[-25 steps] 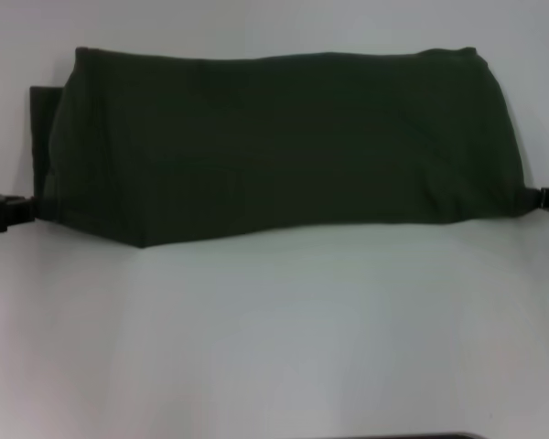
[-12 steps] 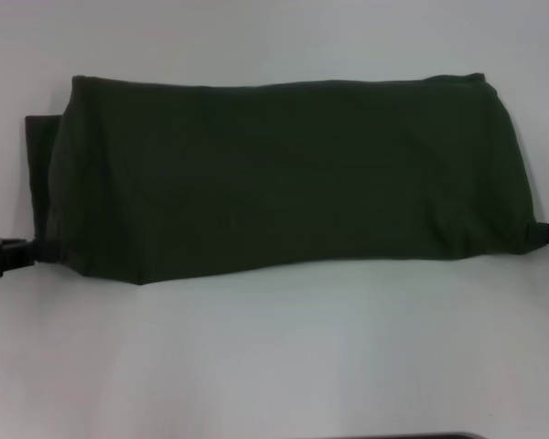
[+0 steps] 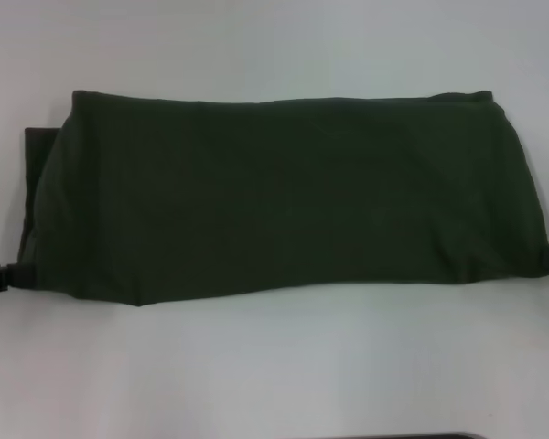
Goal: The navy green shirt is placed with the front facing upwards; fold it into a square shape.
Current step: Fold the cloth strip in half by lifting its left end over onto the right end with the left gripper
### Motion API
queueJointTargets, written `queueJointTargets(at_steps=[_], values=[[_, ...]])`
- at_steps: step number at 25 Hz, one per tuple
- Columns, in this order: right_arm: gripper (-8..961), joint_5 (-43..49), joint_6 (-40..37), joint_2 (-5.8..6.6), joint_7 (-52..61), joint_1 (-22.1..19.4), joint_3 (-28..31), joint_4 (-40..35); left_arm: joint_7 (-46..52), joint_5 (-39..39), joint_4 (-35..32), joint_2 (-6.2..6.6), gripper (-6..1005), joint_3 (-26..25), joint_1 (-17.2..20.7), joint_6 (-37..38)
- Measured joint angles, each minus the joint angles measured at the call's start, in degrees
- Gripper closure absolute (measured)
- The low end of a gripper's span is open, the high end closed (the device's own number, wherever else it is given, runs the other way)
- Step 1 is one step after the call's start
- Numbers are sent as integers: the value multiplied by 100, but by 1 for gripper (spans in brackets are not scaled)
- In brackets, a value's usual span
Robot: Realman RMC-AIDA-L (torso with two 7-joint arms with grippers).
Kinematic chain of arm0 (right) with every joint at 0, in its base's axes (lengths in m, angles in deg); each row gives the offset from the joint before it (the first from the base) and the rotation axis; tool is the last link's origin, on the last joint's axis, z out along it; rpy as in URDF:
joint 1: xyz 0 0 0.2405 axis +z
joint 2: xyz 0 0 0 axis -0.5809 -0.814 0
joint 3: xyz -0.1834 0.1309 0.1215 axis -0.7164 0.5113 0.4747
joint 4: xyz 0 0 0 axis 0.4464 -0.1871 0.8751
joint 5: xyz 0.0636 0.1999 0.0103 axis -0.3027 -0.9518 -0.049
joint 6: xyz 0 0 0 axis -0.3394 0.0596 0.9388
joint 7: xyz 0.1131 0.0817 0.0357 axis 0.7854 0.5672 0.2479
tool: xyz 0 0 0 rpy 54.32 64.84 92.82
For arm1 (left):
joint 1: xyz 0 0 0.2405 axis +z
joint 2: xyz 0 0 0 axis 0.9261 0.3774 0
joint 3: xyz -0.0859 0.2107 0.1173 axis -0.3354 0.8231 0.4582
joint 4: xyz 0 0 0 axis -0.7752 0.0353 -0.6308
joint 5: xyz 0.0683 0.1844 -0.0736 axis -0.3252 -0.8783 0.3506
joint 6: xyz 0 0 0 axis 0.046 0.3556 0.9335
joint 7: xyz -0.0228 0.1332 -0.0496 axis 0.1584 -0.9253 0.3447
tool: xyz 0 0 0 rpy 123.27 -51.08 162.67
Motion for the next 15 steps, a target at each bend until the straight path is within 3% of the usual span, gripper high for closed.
queueJointTargets(at_steps=[15], values=[[943,207,-420,-93,-256,-197,46,9,-21,-10,59,58,1000,-12,279,391]])
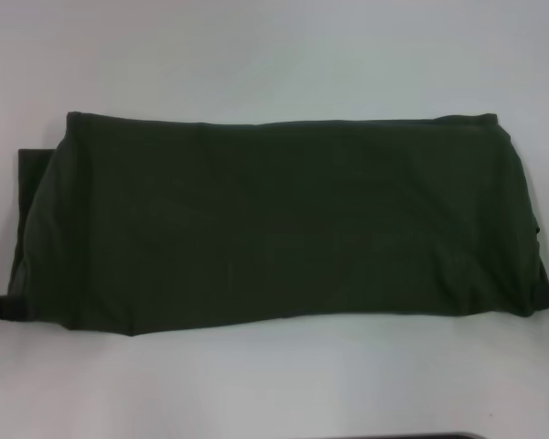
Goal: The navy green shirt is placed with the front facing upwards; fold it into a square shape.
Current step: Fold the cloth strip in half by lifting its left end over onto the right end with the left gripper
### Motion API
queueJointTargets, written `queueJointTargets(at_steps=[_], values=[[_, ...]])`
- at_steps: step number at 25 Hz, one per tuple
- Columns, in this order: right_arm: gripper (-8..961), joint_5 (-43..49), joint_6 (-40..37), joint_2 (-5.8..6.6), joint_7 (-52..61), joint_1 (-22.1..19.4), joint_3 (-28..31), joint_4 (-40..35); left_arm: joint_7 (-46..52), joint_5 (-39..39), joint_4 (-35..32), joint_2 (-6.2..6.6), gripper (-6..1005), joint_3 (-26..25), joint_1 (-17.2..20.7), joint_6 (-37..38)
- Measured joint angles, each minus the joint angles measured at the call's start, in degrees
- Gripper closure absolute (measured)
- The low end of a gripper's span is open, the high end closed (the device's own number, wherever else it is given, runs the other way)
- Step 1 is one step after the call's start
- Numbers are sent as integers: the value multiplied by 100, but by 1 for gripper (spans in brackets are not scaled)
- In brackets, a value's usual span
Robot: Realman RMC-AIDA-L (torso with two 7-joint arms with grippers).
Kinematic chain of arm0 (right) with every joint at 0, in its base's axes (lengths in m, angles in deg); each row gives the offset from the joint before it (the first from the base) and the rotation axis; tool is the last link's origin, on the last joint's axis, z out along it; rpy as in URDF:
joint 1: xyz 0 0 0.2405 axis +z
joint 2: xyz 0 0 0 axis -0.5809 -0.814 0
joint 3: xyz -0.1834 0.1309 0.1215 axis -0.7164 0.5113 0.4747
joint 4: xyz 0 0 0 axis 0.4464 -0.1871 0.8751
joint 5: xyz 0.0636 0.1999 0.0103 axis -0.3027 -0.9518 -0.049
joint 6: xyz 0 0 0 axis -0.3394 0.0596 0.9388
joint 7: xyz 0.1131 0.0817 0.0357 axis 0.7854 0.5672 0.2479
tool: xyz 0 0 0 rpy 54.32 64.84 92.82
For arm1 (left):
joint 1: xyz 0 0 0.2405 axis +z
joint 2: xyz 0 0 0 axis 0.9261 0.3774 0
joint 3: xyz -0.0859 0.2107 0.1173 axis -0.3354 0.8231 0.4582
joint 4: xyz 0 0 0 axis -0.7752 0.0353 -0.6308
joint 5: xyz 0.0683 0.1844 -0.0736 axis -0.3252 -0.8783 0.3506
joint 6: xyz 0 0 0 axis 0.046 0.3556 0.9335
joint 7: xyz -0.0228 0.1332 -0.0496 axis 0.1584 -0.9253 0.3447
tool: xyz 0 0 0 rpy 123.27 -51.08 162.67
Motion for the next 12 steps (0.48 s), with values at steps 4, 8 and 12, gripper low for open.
queueJointTargets(at_steps=[4,8,12], values=[[943,27,-71,-35,-57,-5,-6,4,-28,-1,-28,-2,1000,0,91,23],[944,33,-43,-4,-55,-37,87,35,-52,-10,-67,1,1001,9,150,-43],[944,33,68,47,-4,-77,190,40,-54,-220,-85,16,1001,31,154,-238]])
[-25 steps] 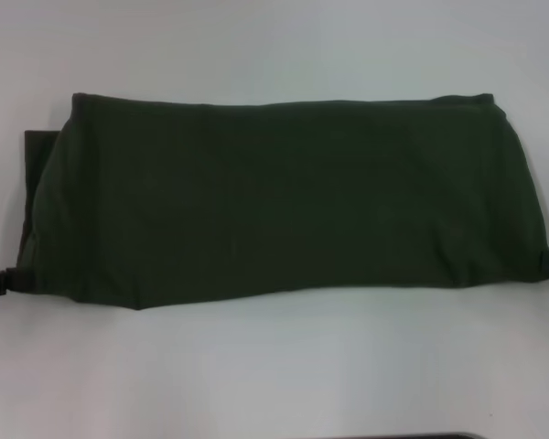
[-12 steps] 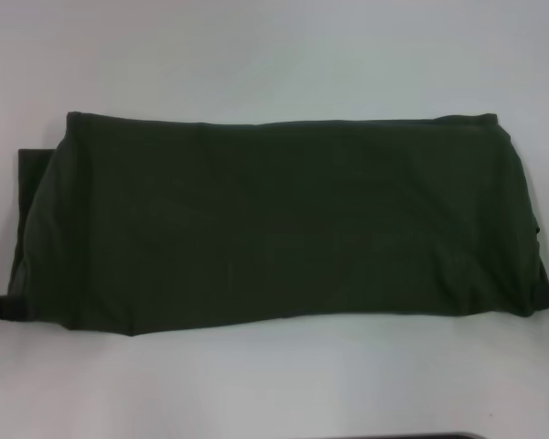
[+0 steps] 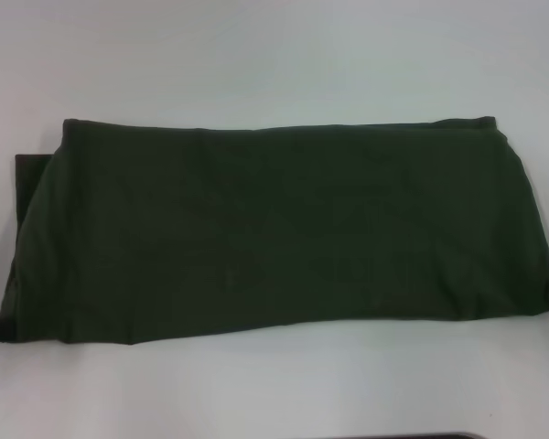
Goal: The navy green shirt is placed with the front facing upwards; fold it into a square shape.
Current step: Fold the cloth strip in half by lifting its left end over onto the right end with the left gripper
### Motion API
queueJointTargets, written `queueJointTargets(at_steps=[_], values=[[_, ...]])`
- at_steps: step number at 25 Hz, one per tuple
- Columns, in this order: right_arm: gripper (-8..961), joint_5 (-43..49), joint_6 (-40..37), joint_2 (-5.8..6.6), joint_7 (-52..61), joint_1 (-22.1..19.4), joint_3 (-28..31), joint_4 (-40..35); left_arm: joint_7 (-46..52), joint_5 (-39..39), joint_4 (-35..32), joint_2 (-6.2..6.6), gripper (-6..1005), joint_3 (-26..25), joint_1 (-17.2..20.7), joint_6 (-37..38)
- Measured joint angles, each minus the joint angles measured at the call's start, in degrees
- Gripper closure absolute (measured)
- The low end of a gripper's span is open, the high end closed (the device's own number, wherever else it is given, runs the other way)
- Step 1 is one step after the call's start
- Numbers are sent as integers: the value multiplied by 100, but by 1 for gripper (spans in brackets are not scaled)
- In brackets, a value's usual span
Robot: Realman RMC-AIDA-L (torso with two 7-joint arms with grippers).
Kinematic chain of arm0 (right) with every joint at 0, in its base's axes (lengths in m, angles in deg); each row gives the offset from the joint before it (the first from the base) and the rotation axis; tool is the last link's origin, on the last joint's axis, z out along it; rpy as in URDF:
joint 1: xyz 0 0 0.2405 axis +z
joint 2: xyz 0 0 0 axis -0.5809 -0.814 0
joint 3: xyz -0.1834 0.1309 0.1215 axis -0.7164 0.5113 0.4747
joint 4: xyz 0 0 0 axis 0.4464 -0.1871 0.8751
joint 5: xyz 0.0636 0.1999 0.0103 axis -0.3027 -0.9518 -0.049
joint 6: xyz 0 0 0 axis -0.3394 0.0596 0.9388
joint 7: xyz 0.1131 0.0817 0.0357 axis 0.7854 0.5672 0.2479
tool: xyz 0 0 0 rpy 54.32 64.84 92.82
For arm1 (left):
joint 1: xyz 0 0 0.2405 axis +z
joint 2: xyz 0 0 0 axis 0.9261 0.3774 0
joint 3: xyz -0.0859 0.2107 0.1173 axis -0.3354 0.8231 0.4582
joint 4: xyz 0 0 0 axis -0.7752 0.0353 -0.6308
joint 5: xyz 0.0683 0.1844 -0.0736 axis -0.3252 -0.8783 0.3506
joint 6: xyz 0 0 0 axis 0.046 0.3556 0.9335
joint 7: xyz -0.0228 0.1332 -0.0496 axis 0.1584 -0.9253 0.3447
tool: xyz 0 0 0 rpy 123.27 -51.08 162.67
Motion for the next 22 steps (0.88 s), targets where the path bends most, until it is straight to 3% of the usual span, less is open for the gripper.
queueJointTargets(at_steps=[6,22], values=[[944,173,344,43,177,-47,85,25,23,-226,-88,4,1000,34,-97,-175],[944,381,366,134,287,-81,427,-28,81,-451,-150,144,1001,18,-218,-161]])
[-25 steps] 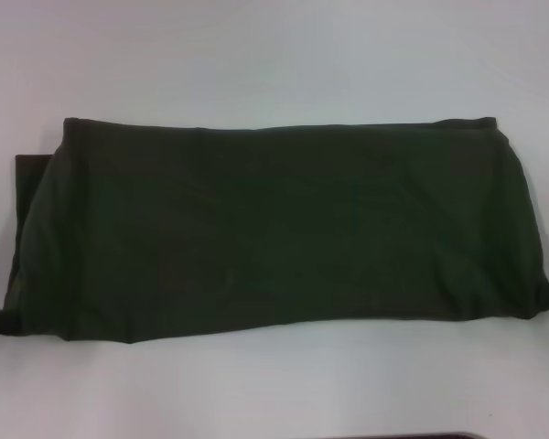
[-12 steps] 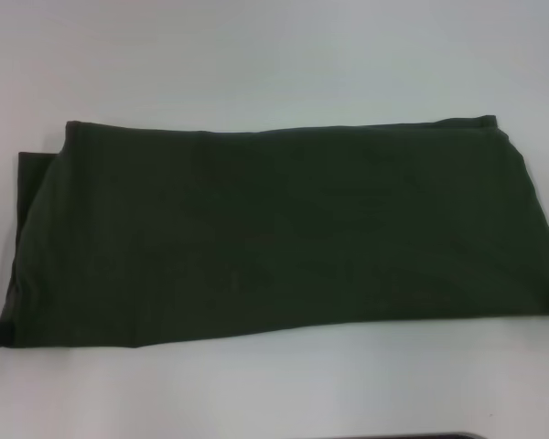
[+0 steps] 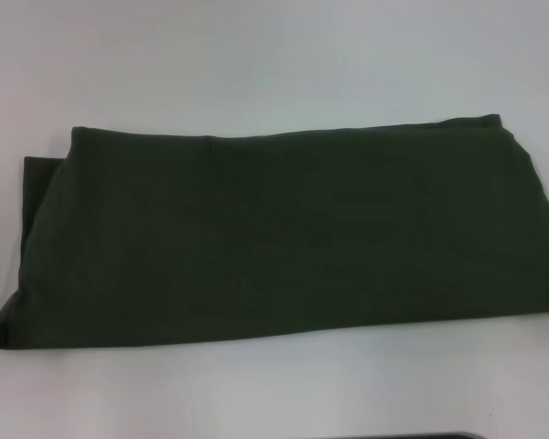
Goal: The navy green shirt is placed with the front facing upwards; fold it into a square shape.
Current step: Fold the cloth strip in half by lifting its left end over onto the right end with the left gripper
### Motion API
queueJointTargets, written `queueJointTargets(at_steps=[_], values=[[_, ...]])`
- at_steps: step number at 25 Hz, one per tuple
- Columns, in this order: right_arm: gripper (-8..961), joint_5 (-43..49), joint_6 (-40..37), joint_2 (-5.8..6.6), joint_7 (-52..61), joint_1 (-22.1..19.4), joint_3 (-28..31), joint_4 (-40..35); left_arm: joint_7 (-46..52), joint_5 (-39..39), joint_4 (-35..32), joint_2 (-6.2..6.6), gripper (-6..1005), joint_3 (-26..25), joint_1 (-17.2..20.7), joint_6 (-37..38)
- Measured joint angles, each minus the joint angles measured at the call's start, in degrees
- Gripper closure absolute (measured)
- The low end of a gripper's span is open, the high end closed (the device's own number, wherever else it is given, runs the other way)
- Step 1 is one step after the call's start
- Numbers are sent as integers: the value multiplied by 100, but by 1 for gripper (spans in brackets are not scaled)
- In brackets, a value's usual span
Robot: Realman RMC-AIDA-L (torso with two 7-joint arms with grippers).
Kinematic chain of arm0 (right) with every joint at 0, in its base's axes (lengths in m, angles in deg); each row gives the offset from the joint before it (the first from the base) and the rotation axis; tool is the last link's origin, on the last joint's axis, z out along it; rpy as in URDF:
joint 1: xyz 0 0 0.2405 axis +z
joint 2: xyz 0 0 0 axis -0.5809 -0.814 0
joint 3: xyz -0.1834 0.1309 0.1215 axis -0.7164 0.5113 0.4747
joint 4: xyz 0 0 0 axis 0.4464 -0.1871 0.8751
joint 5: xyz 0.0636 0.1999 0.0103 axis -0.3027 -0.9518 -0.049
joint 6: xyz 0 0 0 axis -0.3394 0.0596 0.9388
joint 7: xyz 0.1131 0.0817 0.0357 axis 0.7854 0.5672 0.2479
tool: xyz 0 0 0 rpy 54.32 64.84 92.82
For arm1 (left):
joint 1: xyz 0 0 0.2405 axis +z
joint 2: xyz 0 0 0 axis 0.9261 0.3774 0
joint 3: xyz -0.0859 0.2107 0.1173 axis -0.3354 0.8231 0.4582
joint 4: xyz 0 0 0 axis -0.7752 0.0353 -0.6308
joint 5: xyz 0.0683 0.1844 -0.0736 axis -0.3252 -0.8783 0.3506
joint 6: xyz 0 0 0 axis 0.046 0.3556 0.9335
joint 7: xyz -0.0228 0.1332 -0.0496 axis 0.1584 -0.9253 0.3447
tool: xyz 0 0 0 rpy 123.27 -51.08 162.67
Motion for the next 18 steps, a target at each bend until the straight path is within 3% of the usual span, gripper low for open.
queueJointTargets(at_steps=[18], values=[[941,50,7,0,10,-29,19,-3,-45,-78,-6,-19,990,-31,40,22]])
